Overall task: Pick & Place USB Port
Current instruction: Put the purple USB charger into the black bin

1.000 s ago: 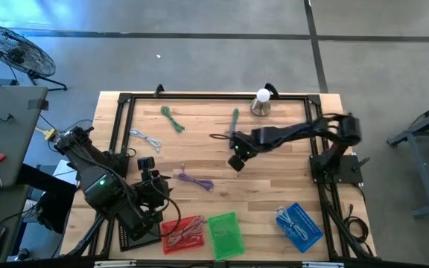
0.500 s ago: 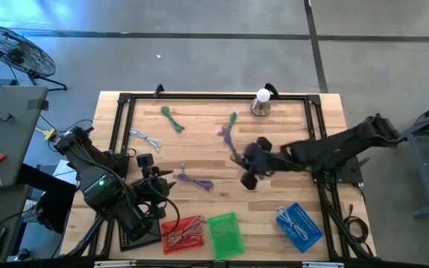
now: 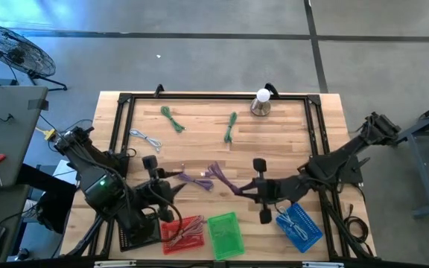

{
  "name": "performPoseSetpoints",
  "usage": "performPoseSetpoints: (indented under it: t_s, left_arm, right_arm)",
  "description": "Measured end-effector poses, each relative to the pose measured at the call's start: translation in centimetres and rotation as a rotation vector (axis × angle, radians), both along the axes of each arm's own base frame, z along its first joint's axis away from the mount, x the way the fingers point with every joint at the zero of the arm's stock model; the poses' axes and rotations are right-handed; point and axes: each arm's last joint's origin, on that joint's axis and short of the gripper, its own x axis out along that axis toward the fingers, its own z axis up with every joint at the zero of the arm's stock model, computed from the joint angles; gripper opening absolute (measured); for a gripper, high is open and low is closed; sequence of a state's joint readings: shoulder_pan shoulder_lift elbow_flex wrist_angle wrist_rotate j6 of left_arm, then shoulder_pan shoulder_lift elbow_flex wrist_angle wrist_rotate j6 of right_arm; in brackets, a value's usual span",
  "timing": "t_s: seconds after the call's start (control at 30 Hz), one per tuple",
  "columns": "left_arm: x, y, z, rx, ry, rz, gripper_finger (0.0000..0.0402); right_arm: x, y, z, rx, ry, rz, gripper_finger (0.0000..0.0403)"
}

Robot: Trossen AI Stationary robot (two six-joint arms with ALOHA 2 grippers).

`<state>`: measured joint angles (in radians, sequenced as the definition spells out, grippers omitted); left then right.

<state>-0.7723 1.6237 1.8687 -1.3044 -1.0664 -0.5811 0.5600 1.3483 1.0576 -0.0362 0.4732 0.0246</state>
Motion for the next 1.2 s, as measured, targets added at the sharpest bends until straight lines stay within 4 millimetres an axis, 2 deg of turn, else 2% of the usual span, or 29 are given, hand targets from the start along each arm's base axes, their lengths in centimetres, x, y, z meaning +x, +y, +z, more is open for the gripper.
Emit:
performPoseSetpoints:
  t_s: [0.17,0.4,0.67,0.77,0.97,1.2]
  left_arm:
    - [3.1,-1.3,-1.9,0.004,-0.028,-0.100,0.0154]
    - [7.1,-0.9,-4.5,-0.044,-0.051,-0.322,0.0154]
    - [9.0,0.6,-3.9,-0.071,-0.128,-0.393,0.0154]
    - [9.7,0.9,-3.1,-0.112,-0.189,-0.503,0.0154]
    - [10.8,2.0,-2.5,-0.226,-0.238,-0.689,0.0154]
    - [12.5,2.9,-3.4,-0.222,-0.241,-0.704,0.0154]
  right_arm:
    - [-0.3,0.7,0.3,-0.036,-0.033,0.042,0.0013]
    - [-0.6,1.3,0.5,-0.052,-0.052,0.093,0.0013]
    - [-2.2,4.0,0.3,-0.186,-0.075,0.191,0.0013]
    - [-2.5,4.8,0.0,-0.257,-0.079,0.171,0.0013]
    - [-2.4,4.6,-0.1,-0.285,-0.081,0.134,0.0013]
    - [-1.7,3.8,-0.2,-0.261,-0.061,0.144,0.0013]
